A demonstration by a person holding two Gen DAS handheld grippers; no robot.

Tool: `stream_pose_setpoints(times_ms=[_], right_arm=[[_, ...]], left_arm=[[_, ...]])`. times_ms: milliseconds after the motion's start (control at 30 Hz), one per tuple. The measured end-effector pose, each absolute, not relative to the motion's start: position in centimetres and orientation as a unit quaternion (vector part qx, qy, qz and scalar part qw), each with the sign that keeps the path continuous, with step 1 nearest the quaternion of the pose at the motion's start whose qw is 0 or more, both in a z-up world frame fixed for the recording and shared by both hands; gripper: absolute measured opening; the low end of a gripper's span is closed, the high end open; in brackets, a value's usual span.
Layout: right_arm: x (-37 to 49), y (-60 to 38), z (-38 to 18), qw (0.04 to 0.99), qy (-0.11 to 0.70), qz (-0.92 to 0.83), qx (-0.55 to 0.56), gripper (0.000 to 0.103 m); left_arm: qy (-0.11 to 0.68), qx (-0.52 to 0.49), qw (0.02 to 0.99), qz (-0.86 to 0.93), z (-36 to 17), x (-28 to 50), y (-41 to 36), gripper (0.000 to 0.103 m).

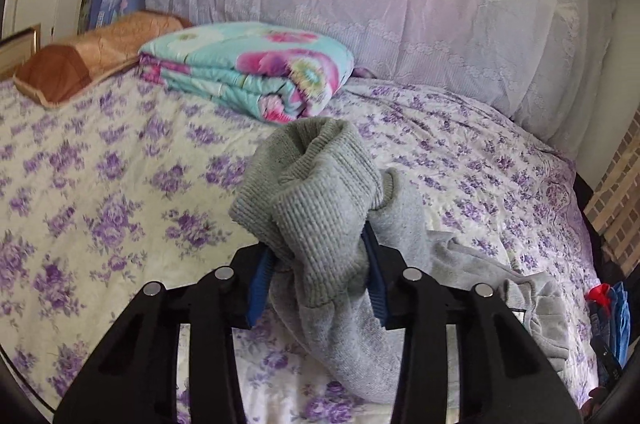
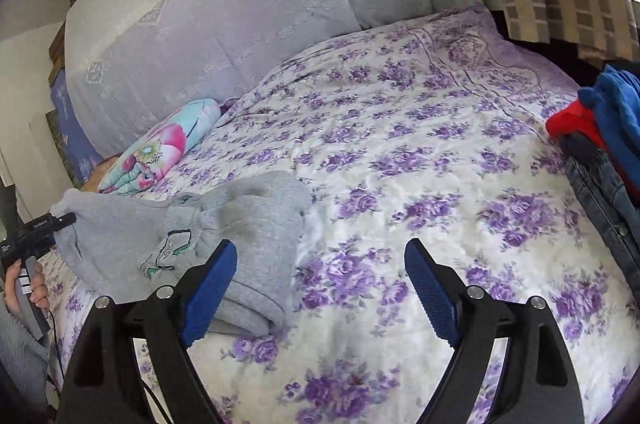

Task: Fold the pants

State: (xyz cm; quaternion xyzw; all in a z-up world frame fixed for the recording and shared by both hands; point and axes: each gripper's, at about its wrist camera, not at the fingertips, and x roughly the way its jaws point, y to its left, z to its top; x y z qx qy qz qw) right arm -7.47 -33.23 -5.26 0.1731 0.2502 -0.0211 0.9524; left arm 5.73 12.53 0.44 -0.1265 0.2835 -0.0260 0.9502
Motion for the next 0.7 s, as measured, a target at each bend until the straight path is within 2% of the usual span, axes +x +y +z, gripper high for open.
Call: stream_pose_setpoints(times_ms=[200, 333, 467, 633, 700], right_arm=[[-7.9, -34.7, -6.9, 0.945, 0.244, -0.008, 0.216, 0.086], [-8.3, -36.2, -7.9, 0.933, 0.247, 0.000, 0.262, 0.086], [-8.9, -37.5, -8.7, 0.922, 0.248, 0.004, 0.297, 0.086], [-9.1, -39.0, -9.8, 0.910, 0.240, 0.013, 0.337, 0.086], [-9.0, -39.0, -9.8, 0.911, 0.239, 0.015, 0.337, 0.086]], left_arm=[[0.237, -0.009, 0.970, -0.047, 6.5, 3.5, 3.0, 0.039], [0.198, 0.082, 0.973, -0.084, 7.2, 1.9, -5.4, 0.039], [0.209, 0.136, 0.958, -0.140, 4.5, 1.2, -13.4, 0.039], [0.277, 0.189, 0.920, -0.201, -3.3, 1.2, -21.2, 0.035], [0.247, 0.240, 0.920, -0.188, -5.8, 0.2, -22.9, 0.036]])
